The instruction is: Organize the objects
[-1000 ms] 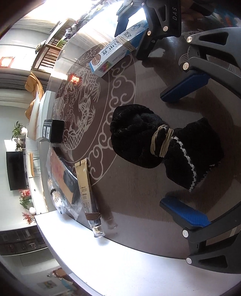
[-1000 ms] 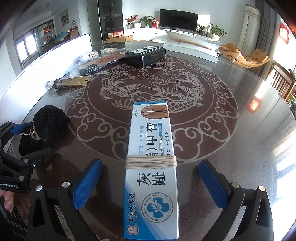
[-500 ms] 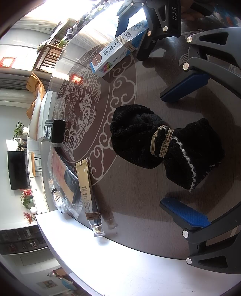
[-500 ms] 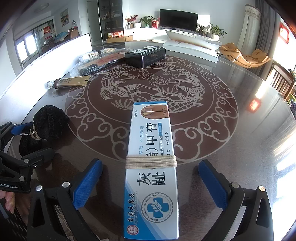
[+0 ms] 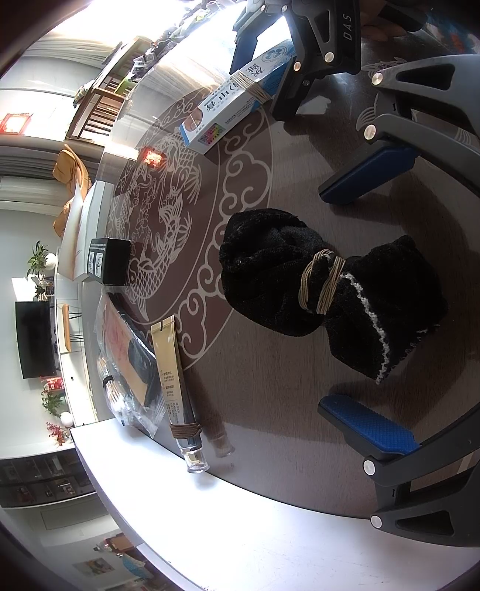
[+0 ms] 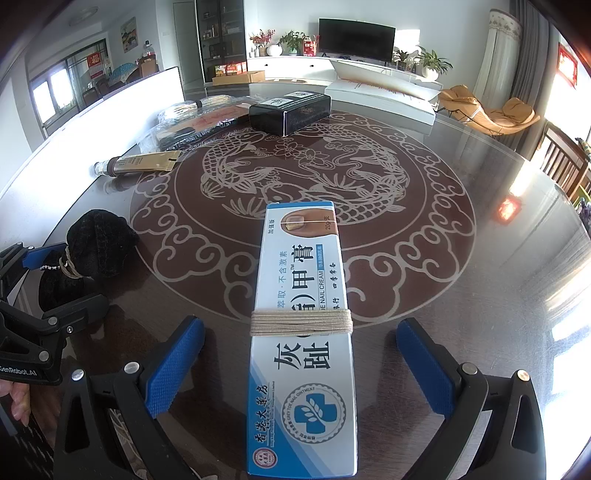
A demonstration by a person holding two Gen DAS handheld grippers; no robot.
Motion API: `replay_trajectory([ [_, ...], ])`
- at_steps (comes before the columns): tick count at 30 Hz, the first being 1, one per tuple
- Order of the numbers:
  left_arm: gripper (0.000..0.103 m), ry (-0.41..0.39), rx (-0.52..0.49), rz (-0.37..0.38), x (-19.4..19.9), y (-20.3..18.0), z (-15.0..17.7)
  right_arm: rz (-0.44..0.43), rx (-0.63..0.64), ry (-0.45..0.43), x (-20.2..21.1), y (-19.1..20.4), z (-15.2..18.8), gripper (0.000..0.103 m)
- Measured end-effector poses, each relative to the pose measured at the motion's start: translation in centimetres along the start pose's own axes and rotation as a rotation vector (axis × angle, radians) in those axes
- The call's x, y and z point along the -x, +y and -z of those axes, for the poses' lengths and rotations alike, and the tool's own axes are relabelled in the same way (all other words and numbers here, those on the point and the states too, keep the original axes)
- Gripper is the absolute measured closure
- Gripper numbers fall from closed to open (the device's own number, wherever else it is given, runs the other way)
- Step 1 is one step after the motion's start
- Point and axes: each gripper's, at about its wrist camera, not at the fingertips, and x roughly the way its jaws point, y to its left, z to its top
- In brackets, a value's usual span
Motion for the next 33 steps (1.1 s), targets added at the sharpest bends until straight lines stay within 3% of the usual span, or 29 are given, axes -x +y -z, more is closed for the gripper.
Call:
replay_trajectory([
  [33, 0.0, 0.007, -0.008, 0.009, 0.02, 0.12, 0.12, 0.0, 0.0, 0.0, 0.0, -0.01, 0.0, 0.0],
])
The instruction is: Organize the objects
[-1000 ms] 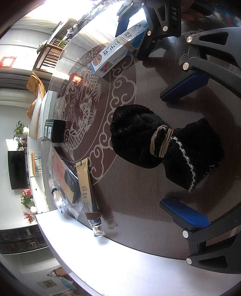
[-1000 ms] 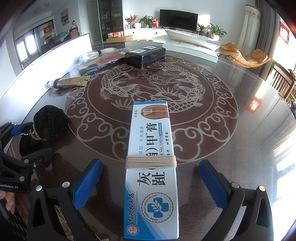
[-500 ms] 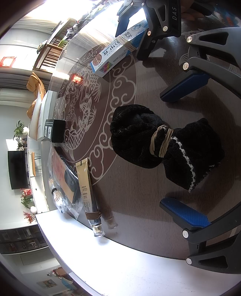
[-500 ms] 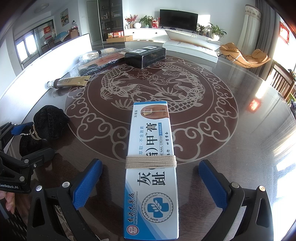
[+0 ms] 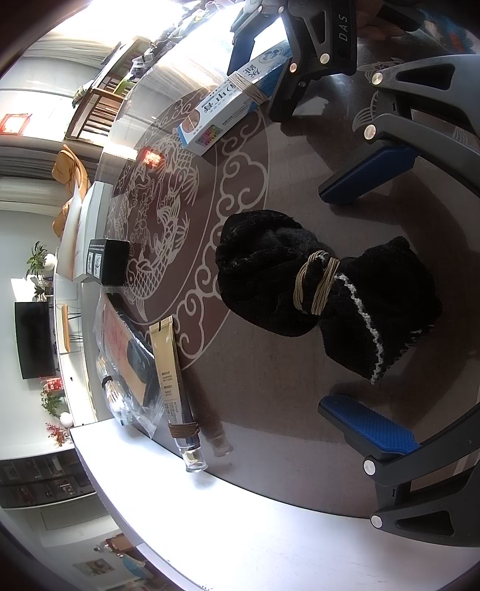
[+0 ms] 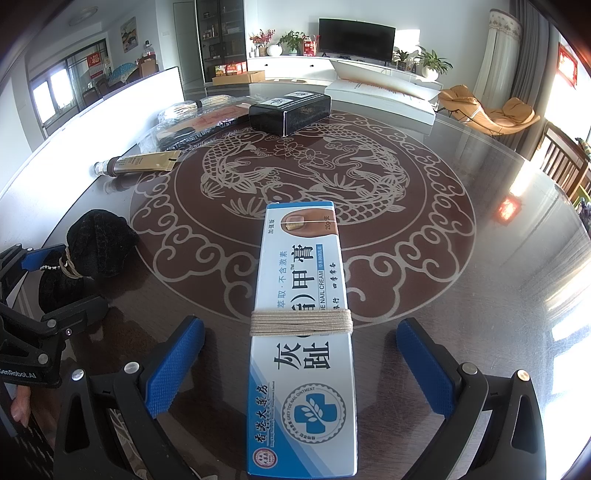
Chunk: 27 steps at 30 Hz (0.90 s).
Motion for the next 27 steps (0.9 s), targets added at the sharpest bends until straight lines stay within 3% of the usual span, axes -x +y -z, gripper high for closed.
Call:
replay_trajectory([
  [3, 0.0, 0.005, -0.003, 0.001, 0.0, 0.0, 0.0, -0.002, 0.0, 0.029, -0.2, 0.0, -0.3, 0.0],
  [5, 0.027, -0.028, 0.0, -0.001, 0.6, 0.1, 0.0, -0.008, 0.002, 0.079, -0.6, -0.1, -1.0, 0.003],
  [6, 0.056, -0.041, 0.002, 0.006, 0.9, 0.3, -0.1, -0.007, 0.0, 0.077, -0.5, -0.2, -1.3, 0.01],
  [7, 0.066, -0.045, 0.014, 0.029, 1.1, 0.5, -0.1, -0.01, 0.005, 0.055, -0.1, -0.1, -1.5, 0.041],
  [8, 0.067, -0.048, 0.037, 0.064, 1.2, 0.9, -0.1, -0.012, 0.018, 0.046, 0.1, -0.1, -1.8, 0.059],
  [12, 0.07, -0.137, 0.115, 0.132, 3.2, 2.4, -0.2, -0.059, 0.006, 0.064, 0.9, 0.1, -2.2, 0.059],
  [16, 0.07, -0.25, 0.209, 0.178, 6.9, 4.3, 0.1, -0.103, 0.014, 0.009, 3.7, 1.1, -3.1, 0.059],
  [22, 0.07, -0.365, 0.314, 0.148, 12.8, 9.2, -0.2, -0.261, 0.022, -0.096, 7.2, 5.7, -8.1, 0.059],
  [27, 0.07, -0.395, 0.437, 0.023, 16.2, 17.7, -0.4, -0.447, 0.113, -0.158, 8.1, 15.2, -13.8, 0.059],
])
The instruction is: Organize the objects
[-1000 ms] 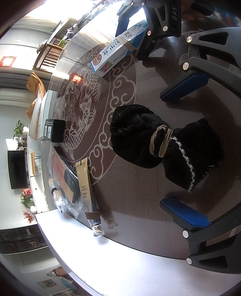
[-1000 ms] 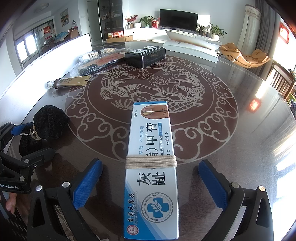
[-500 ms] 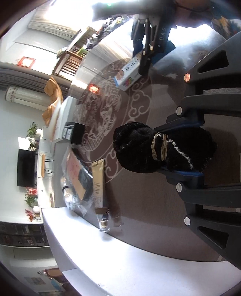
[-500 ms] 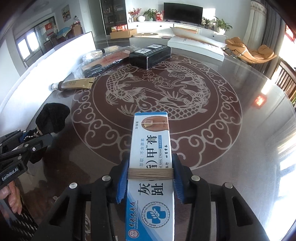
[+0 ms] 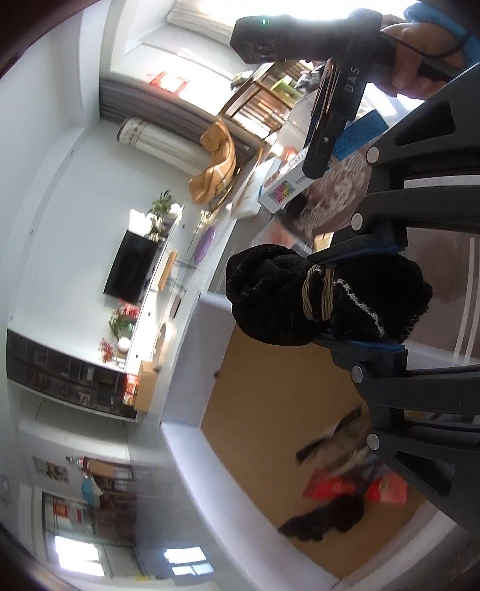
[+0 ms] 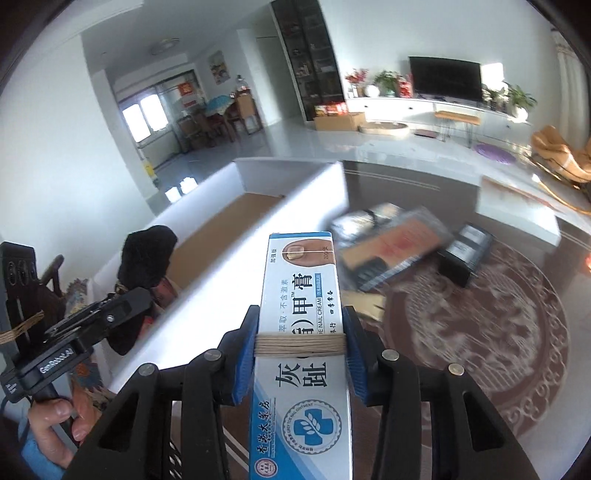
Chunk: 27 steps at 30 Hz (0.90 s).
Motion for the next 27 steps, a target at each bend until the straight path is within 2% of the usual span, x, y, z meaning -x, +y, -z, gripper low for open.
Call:
replay_trajectory([
  [2, 0.07, 0.027, 0.038, -0.08, -0.2, 3.5, -1.5, -0.082, 0.036, -0.001, -2.5, 3.6, -2.3, 0.059],
  [5, 0.07, 0.091, 0.081, -0.179, -1.5, 8.0, -2.9, -0.135, 0.123, 0.013, -7.3, 8.9, -5.2, 0.059],
  [9, 0.067, 0.189, 0.103, -0.27, -3.8, 11.4, -2.9, -0.103, 0.212, 0.07, -14.7, 13.2, -7.8, 0.059],
  [11, 0.056, 0.242, 0.107, -0.317, -5.0, 12.4, -2.5, -0.077, 0.217, 0.123, -18.0, 13.8, -8.1, 0.059],
  [12, 0.042, 0.263, 0.112, -0.338, -5.5, 12.7, -2.3, -0.069, 0.209, 0.174, -19.9, 13.7, -8.0, 0.058],
  [13, 0.031, 0.276, 0.123, -0.355, -5.7, 13.1, -2.1, -0.058, 0.191, 0.233, -21.7, 13.4, -7.8, 0.057],
  [15, 0.026, 0.25, 0.15, -0.351, -5.1, 13.4, -2.1, -0.043, 0.133, 0.334, -23.9, 12.4, -7.1, 0.055],
  [16, 0.021, 0.237, 0.148, -0.357, -4.7, 13.4, -2.0, -0.063, 0.097, 0.322, -23.6, 11.9, -7.3, 0.052],
  [18, 0.02, 0.206, 0.137, -0.376, -3.9, 12.9, -1.8, -0.095, 0.062, 0.241, -21.5, 11.1, -7.8, 0.038],
  [19, 0.02, 0.189, 0.132, -0.382, -3.6, 12.5, -1.7, -0.091, 0.058, 0.198, -20.3, 10.8, -7.9, 0.024],
  [20, 0.02, 0.174, 0.128, -0.383, -3.1, 11.9, -1.7, -0.092, 0.056, 0.153, -18.8, 10.5, -8.0, 0.015],
  [24, 0.02, 0.104, 0.064, -0.315, -1.2, 7.3, -1.1, -0.08, 0.078, 0.005, -12.1, 8.5, -6.6, 0.007],
  [25, 0.02, 0.083, 0.043, -0.277, -0.7, 5.7, -0.8, -0.057, 0.085, -0.026, -10.5, 7.5, -5.6, 0.002],
  [27, 0.019, 0.054, 0.003, -0.162, 0.0, 2.3, 0.0, 0.024, 0.096, -0.081, -7.5, 5.0, -2.9, 0.0],
])
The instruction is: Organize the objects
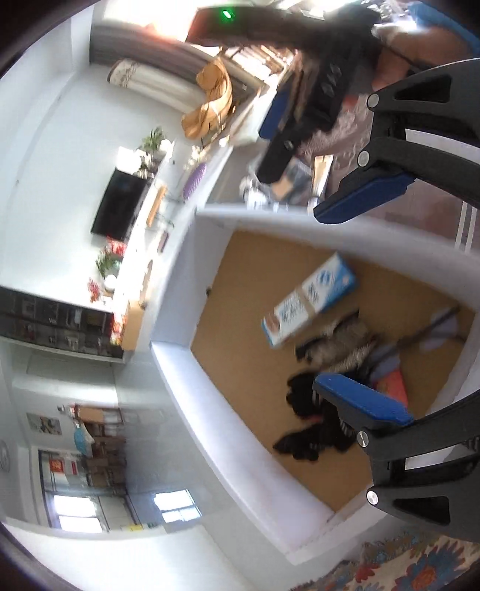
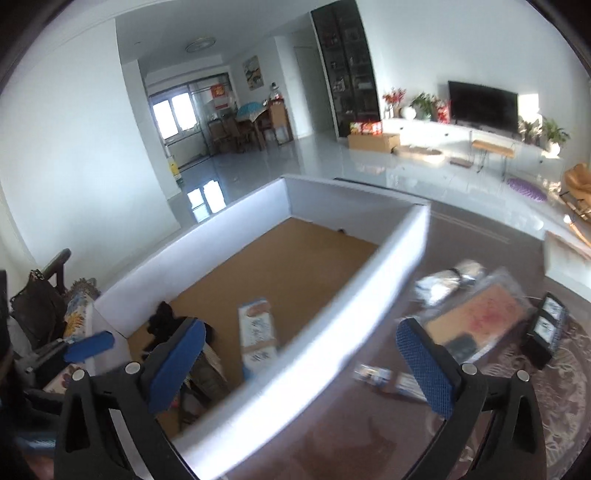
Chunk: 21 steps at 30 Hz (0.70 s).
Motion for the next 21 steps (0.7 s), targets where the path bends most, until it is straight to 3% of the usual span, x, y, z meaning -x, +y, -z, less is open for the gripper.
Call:
replay_trajectory([
  [2, 0.012, -0.007, -0.049, 0.11, 0.9, -3.7, 1.2, 0.117, 0.012, -0.003, 2.5, -3.1, 2.9, 0.0],
  [4, 0.0, 0.001, -0.09, 0.187, 1.1, -7.1, 2.9, 0.242, 0.015, 0.051, 3.8, -6.7, 6.4, 0.0],
  [7, 0.0, 0.079, -0.149, 0.241, -0.8, -11.1, 5.5, 0.4, 0.013, 0.178, 5.0, -11.5, 11.7, 0.0],
  [9, 0.0, 0.14, -0.194, 0.234, -2.7, -13.1, 7.2, 0.438, -0.035, 0.237, 6.2, -14.1, 14.7, 0.0],
  [13, 0.0, 0.197, -0.231, 0.173, -6.0, -15.3, 9.3, 0.485, -0.113, 0.261, 8.8, -17.0, 18.2, 0.0],
  [21, 0.0, 0.246, -0.307, 0.053, -10.5, -16.2, 11.7, 0.449, -0.221, 0.254, 9.4, -18.3, 19.0, 0.0],
])
